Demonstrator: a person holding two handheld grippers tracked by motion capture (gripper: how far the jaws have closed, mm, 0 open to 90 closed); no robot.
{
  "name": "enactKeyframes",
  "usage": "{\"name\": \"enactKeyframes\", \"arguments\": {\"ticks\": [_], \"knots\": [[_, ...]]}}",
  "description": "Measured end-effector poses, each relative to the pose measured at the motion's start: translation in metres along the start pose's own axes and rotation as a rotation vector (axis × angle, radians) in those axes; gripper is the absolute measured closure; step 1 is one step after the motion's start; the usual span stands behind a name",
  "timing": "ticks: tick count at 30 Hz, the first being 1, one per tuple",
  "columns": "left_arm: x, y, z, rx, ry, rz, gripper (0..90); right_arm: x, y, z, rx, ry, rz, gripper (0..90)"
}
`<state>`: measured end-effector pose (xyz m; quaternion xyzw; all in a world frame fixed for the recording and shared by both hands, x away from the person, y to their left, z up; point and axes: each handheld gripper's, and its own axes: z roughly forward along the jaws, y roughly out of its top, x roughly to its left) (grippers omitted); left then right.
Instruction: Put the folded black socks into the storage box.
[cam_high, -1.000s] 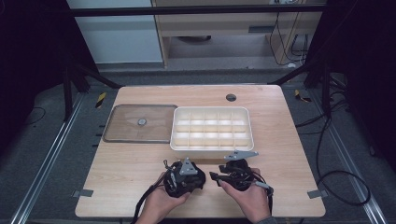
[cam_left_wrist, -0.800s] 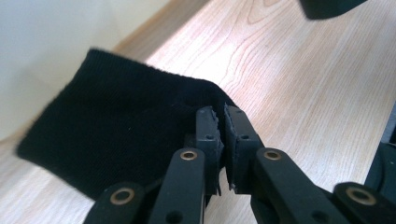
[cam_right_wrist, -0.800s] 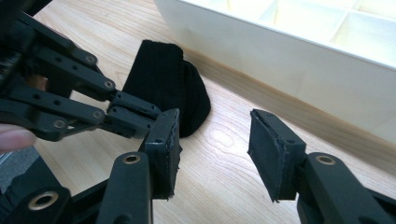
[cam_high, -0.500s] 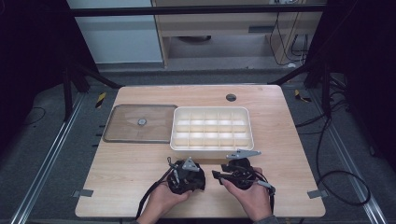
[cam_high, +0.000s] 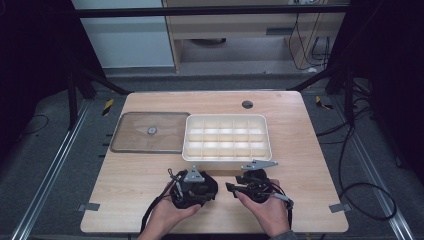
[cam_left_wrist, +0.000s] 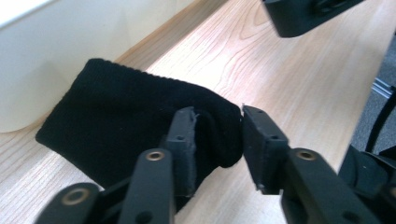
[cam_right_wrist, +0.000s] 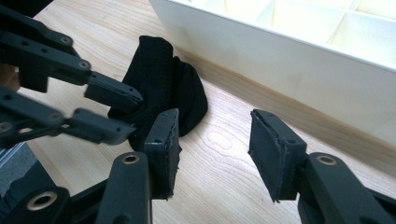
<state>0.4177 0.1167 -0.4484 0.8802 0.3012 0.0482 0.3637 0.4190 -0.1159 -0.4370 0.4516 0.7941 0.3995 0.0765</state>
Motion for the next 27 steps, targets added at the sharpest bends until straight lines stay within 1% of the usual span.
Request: {"name": "enactKeyframes", "arguments": {"ticks": [3, 8, 9, 10, 11, 12, 13, 14, 15, 16, 17, 18, 19, 20, 21, 22, 23, 24, 27], "knots": [[-0.004, -0.001, -0.006, -0.019, -0.003, 0.010, 56.2, 0.001, 0.001, 0.001, -0.001, 0.001, -0.001, 52.2], [-0.010, -0.001, -0.014, -0.036, -0.012, 0.019, 50.0, 0.003, 0.003, 0.002, -0.003, 0.004, 0.000, 50.8], [-0.011, -0.002, -0.017, -0.040, -0.013, 0.027, 50.0, 0.003, 0.004, 0.002, -0.006, 0.009, 0.002, 50.1], [-0.012, -0.004, -0.021, -0.046, -0.012, 0.031, 47.9, 0.004, 0.005, 0.001, -0.008, 0.013, 0.010, 49.2], [-0.013, -0.007, -0.032, -0.062, 0.006, 0.028, 42.9, 0.006, 0.007, 0.001, -0.011, 0.014, 0.012, 47.3], [-0.013, -0.007, -0.032, -0.062, 0.006, 0.028, 39.6, 0.006, 0.007, 0.001, -0.011, 0.014, 0.012, 47.3], [-0.009, -0.011, -0.043, -0.083, 0.025, 0.014, 36.9, 0.008, 0.011, 0.002, -0.015, 0.016, 0.023, 46.1], [-0.009, -0.011, -0.043, -0.083, 0.025, 0.014, 34.5, 0.008, 0.011, 0.002, -0.015, 0.016, 0.023, 46.1], [-0.007, -0.013, -0.049, -0.091, 0.040, 0.006, 31.4, 0.010, 0.015, 0.005, -0.020, 0.009, 0.024, 44.1], [-0.003, -0.015, -0.054, -0.094, 0.059, -0.002, 31.4, 0.010, 0.015, 0.005, -0.020, 0.009, 0.024, 44.1], [0.005, -0.020, -0.064, -0.099, 0.100, -0.015, 25.8, 0.015, 0.019, 0.008, -0.022, 0.022, 0.036, 42.4], [0.005, -0.020, -0.064, -0.099, 0.100, -0.015, 23.5, 0.015, 0.019, 0.008, -0.022, 0.022, 0.036, 42.4], [0.010, -0.023, -0.068, -0.105, 0.114, -0.038, 23.5, 0.017, 0.021, 0.010, -0.021, 0.026, 0.031, 41.7], [0.021, -0.030, -0.074, -0.107, 0.140, -0.072, 17.0, 0.023, 0.025, 0.015, -0.009, 0.036, 0.028, 40.6], [0.021, -0.030, -0.074, -0.107, 0.140, -0.072, 15.3, 0.023, 0.025, 0.015, -0.009, 0.036, 0.028, 40.6], [0.026, -0.034, -0.077, -0.109, 0.157, -0.082, 15.3, 0.026, 0.027, 0.019, -0.001, 0.039, 0.026, 39.9], [0.037, -0.043, -0.081, -0.107, 0.200, -0.096, 13.2, 0.030, 0.029, 0.026, 0.021, 0.042, 0.026, 39.0], [0.037, -0.043, -0.081, -0.107, 0.200, -0.096, 12.4, 0.031, 0.030, 0.030, 0.028, 0.039, 0.025, 38.8], [0.055, -0.060, -0.086, -0.113, 0.245, -0.133, 12.0, 0.032, 0.031, 0.039, 0.045, 0.040, 0.036, 38.5]]}}
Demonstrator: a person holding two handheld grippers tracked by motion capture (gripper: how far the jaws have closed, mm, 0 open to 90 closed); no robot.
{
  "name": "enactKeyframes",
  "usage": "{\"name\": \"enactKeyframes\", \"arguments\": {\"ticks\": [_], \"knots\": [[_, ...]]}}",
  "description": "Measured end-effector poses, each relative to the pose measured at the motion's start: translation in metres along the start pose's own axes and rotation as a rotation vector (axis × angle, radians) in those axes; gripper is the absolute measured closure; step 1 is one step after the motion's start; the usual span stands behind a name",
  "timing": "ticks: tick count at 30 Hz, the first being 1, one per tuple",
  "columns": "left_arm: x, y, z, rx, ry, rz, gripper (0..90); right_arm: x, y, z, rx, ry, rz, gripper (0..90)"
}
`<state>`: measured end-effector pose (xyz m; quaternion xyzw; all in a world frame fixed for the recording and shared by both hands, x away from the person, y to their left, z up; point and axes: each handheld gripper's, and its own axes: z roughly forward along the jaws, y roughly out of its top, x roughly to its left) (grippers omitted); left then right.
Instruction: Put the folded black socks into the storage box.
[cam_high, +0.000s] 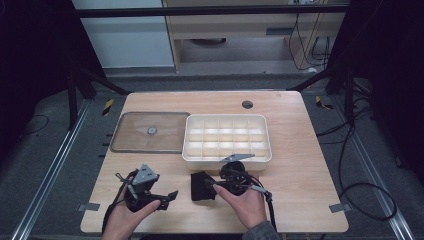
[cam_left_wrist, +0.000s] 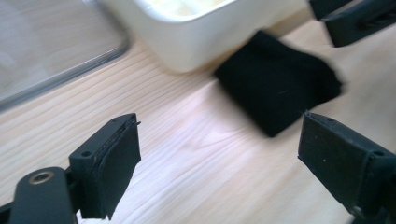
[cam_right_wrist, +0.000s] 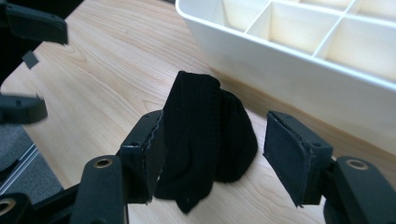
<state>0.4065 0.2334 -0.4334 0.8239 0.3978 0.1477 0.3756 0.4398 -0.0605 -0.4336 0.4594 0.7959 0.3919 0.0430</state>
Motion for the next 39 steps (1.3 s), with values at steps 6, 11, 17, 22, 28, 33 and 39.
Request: {"name": "enactKeyframes", "arguments": {"ticks": [6, 11, 17, 22, 28, 33, 39], "knots": [[0.032, -0.025, 0.002, -0.011, 0.076, -0.061, 11.8, -0.001, 0.000, 0.026, 0.050, -0.008, 0.016, 37.6], [0.045, -0.043, 0.009, -0.019, 0.113, -0.080, 12.0, -0.006, -0.001, 0.044, 0.084, -0.024, 0.027, 35.7], [0.054, -0.053, 0.007, -0.046, 0.138, -0.113, 12.6, -0.003, -0.003, 0.062, 0.118, -0.033, 0.042, 33.8], [0.057, -0.057, 0.003, -0.056, 0.144, -0.134, 13.5, 0.000, -0.004, 0.067, 0.121, -0.048, 0.033, 32.6], [0.060, -0.059, 0.003, -0.057, 0.150, -0.147, 14.8, 0.000, -0.004, 0.068, 0.130, -0.049, 0.023, 33.0], [0.062, -0.061, 0.003, -0.051, 0.147, -0.151, 15.6, 0.001, -0.004, 0.068, 0.144, -0.031, 0.020, 43.1], [0.061, -0.061, 0.003, -0.047, 0.143, -0.147, 15.7, 0.003, -0.005, 0.066, 0.146, 0.001, 0.011, 58.1]]}}
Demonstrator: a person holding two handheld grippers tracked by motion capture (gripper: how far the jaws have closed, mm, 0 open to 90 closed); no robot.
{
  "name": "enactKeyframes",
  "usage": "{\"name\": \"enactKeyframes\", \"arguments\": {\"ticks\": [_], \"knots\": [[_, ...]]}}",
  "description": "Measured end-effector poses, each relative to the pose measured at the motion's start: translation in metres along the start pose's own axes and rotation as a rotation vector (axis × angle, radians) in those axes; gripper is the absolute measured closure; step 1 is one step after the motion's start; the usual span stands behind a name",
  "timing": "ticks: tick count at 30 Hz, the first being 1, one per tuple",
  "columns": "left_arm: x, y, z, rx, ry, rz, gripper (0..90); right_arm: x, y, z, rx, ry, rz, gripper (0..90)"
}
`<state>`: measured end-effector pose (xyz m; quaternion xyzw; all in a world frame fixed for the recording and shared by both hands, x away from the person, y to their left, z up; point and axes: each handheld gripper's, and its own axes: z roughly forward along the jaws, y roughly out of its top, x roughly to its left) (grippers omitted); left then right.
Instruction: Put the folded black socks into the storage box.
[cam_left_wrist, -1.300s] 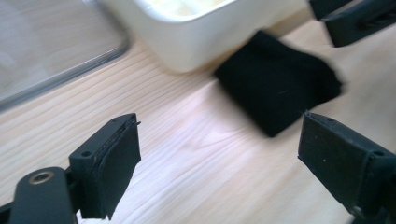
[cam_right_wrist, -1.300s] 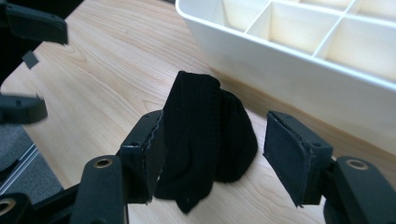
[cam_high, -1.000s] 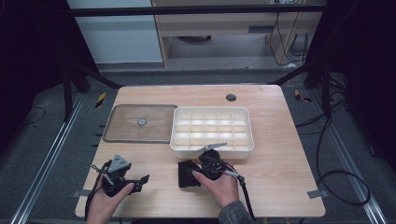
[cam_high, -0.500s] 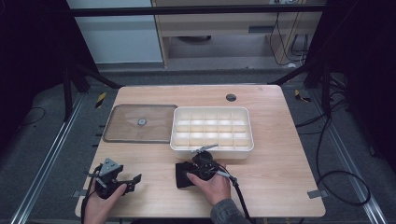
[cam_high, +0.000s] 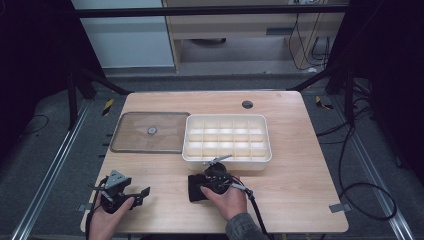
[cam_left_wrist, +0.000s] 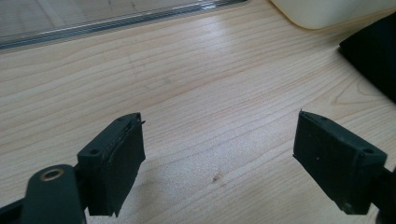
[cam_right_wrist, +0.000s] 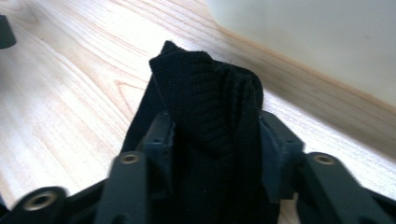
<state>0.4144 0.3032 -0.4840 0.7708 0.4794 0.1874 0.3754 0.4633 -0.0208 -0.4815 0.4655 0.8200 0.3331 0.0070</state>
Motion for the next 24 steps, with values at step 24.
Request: {"name": "enactKeyframes", "arguments": {"ticks": [24], "knots": [[0.013, -0.010, 0.009, 0.071, 0.097, -0.035, 2.7, -0.034, 0.006, -0.137, -0.179, -0.058, -0.035, 63.7]]}}
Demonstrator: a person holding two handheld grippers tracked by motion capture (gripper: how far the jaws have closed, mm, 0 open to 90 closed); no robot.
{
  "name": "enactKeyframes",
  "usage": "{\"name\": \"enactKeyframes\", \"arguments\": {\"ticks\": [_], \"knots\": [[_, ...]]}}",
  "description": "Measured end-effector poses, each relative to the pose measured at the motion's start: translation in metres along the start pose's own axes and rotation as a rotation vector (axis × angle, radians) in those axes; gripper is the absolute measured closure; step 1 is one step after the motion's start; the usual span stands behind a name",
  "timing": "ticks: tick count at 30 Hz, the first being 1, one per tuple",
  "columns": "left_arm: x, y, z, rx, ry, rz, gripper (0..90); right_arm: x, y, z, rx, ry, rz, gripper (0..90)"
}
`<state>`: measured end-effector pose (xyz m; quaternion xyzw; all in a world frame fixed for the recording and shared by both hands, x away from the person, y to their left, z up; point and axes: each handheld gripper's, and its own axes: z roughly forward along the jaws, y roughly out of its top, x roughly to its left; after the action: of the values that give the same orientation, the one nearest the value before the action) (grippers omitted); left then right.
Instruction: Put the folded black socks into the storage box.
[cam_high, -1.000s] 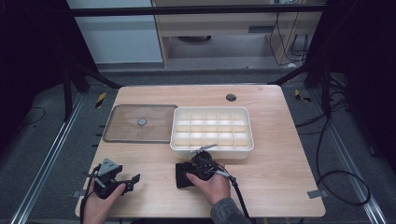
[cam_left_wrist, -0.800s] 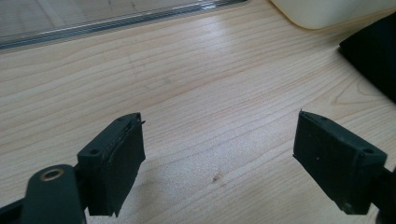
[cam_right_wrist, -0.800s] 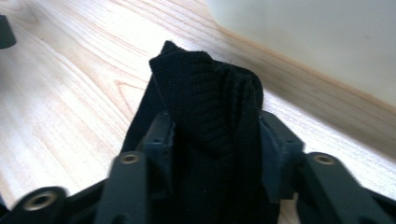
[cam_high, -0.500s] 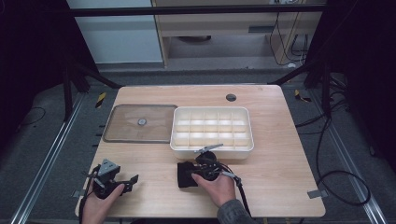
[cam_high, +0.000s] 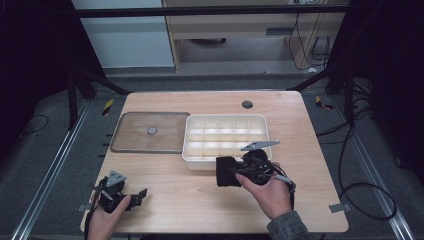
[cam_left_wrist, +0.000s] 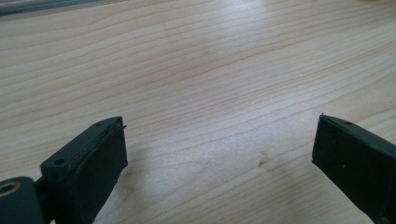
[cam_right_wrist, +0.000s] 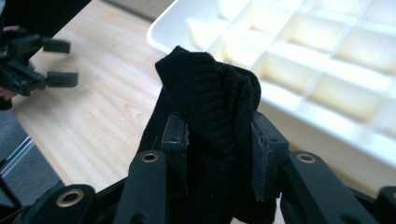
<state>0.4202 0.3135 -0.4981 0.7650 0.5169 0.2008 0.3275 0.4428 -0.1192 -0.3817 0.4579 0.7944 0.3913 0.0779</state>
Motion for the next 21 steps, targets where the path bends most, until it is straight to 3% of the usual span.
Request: {"name": "enactKeyframes", "arguments": {"ticks": [13, 21], "knots": [[0.001, -0.001, 0.005, 0.006, 0.000, 0.017, 2.9, -0.049, 0.029, -0.048, -0.041, -0.175, 0.007, 63.2], [-0.002, -0.002, 0.007, 0.013, -0.009, 0.041, 3.0, -0.065, 0.030, -0.056, -0.052, -0.221, 0.038, 63.0]]}}
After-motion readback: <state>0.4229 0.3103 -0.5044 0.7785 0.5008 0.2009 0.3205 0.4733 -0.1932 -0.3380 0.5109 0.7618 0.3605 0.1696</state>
